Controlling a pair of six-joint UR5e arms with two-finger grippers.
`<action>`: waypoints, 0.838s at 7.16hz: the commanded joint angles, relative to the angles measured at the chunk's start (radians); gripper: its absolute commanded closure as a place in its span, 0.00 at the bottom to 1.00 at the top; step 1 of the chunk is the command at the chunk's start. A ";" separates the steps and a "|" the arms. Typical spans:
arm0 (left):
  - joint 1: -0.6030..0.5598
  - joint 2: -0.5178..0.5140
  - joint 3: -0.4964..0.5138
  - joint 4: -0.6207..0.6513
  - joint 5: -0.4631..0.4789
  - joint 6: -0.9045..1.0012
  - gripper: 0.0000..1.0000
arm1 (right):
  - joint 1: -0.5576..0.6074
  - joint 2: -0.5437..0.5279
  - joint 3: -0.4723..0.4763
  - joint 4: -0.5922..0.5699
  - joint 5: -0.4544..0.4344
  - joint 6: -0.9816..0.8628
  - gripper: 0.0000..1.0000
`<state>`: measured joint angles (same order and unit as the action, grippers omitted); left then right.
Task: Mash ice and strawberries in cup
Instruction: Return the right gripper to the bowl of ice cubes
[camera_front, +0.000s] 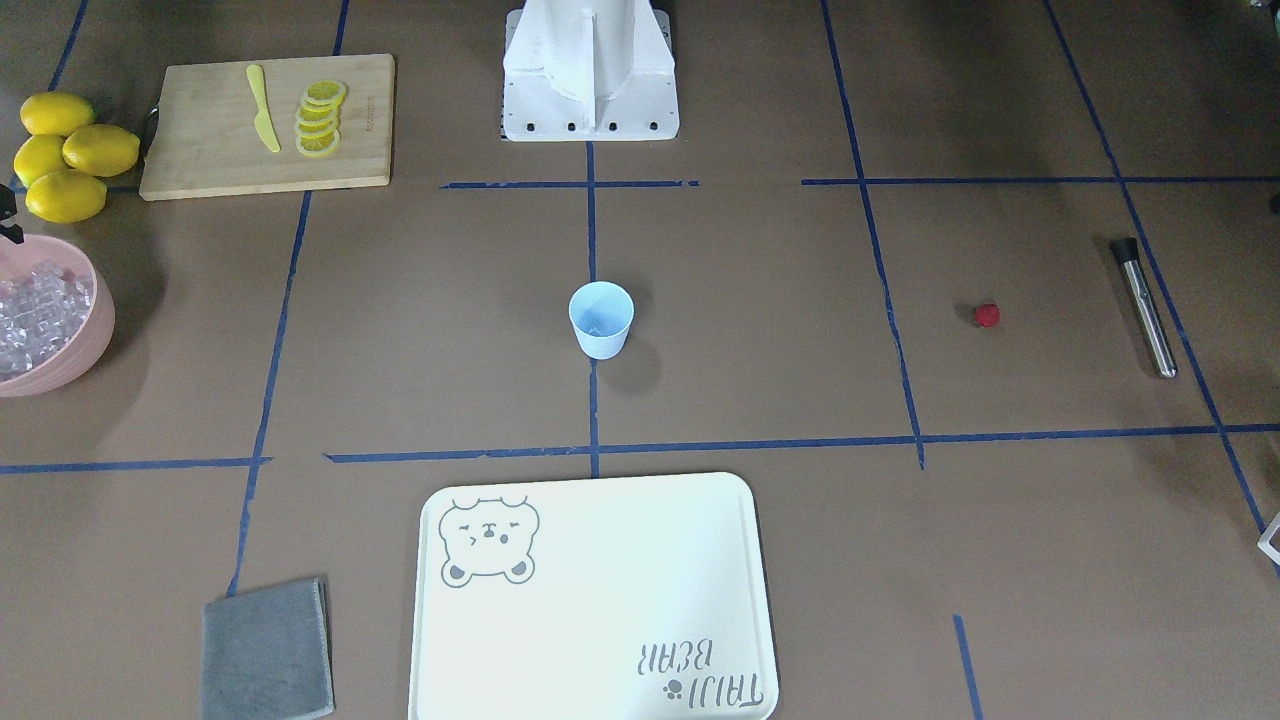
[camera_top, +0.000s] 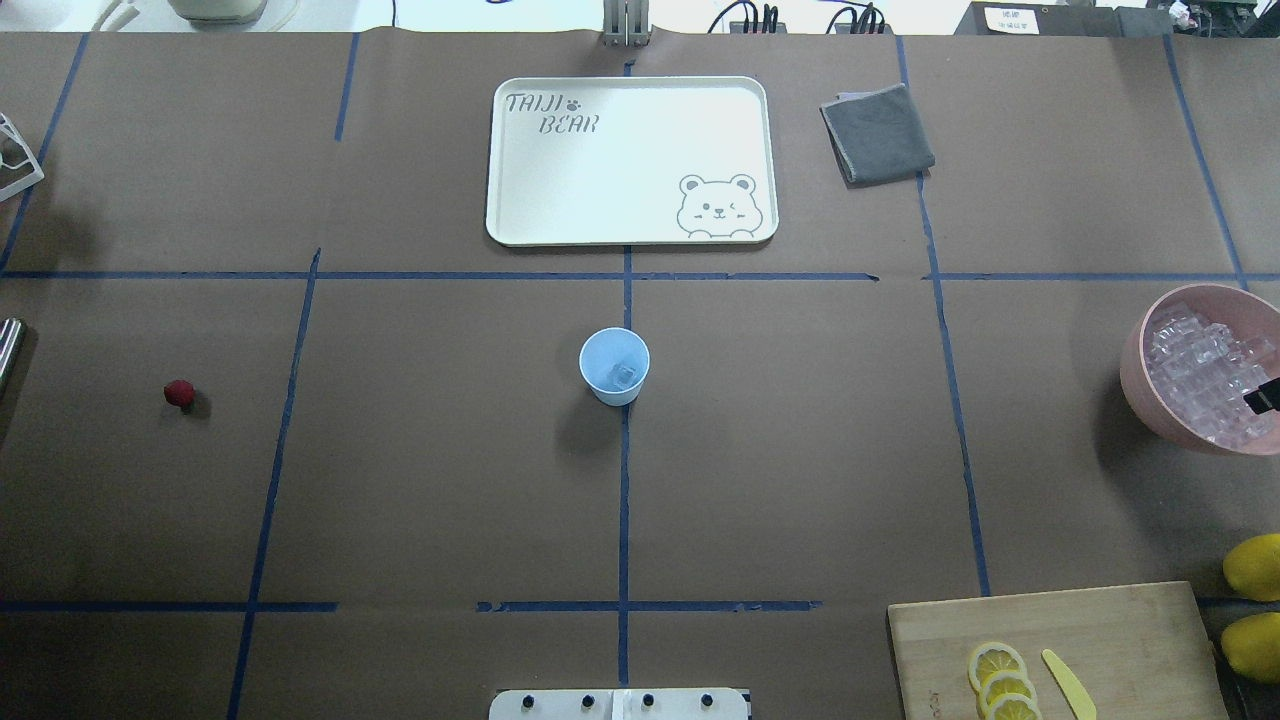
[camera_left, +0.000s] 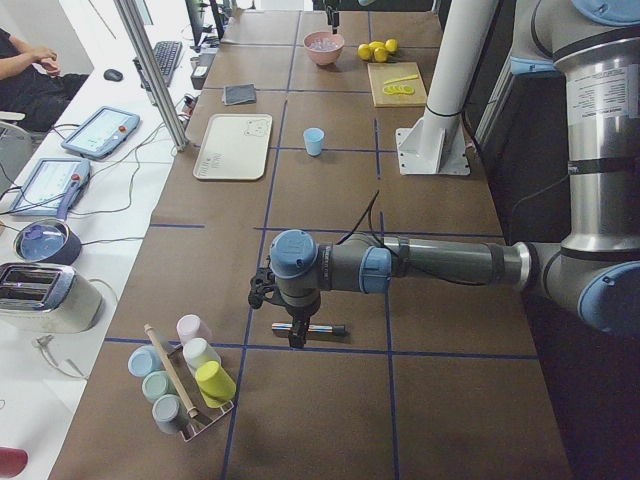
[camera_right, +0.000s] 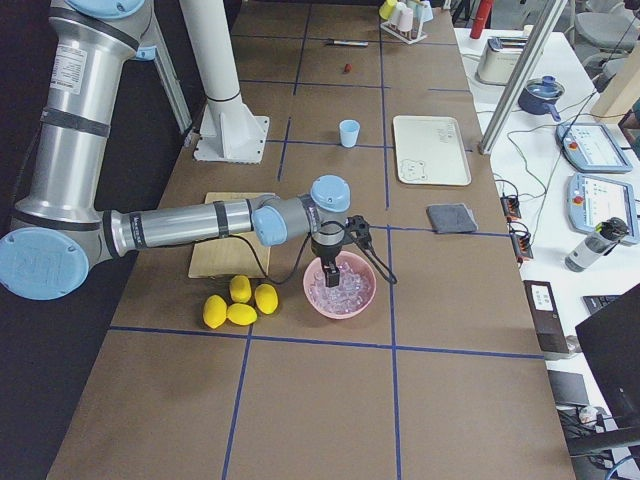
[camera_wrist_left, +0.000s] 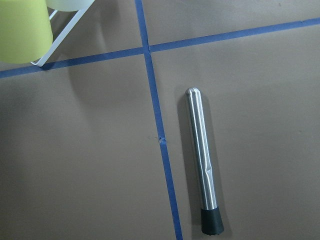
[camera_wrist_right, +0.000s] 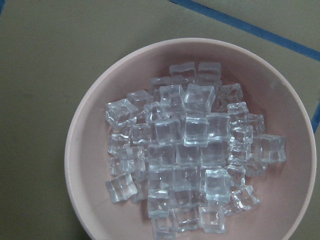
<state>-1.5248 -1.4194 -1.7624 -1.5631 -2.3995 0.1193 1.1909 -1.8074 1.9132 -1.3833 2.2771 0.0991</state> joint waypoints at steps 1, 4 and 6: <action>0.000 0.000 0.000 0.000 -0.001 -0.001 0.00 | -0.002 0.046 -0.084 0.016 -0.002 -0.025 0.02; -0.002 -0.001 0.000 0.000 -0.001 -0.001 0.00 | -0.011 0.065 -0.137 0.018 -0.004 -0.016 0.04; -0.002 0.000 0.000 0.000 -0.001 -0.001 0.00 | -0.039 0.065 -0.141 0.018 -0.022 -0.013 0.04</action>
<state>-1.5262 -1.4201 -1.7626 -1.5631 -2.4007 0.1181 1.1681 -1.7433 1.7760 -1.3652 2.2664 0.0832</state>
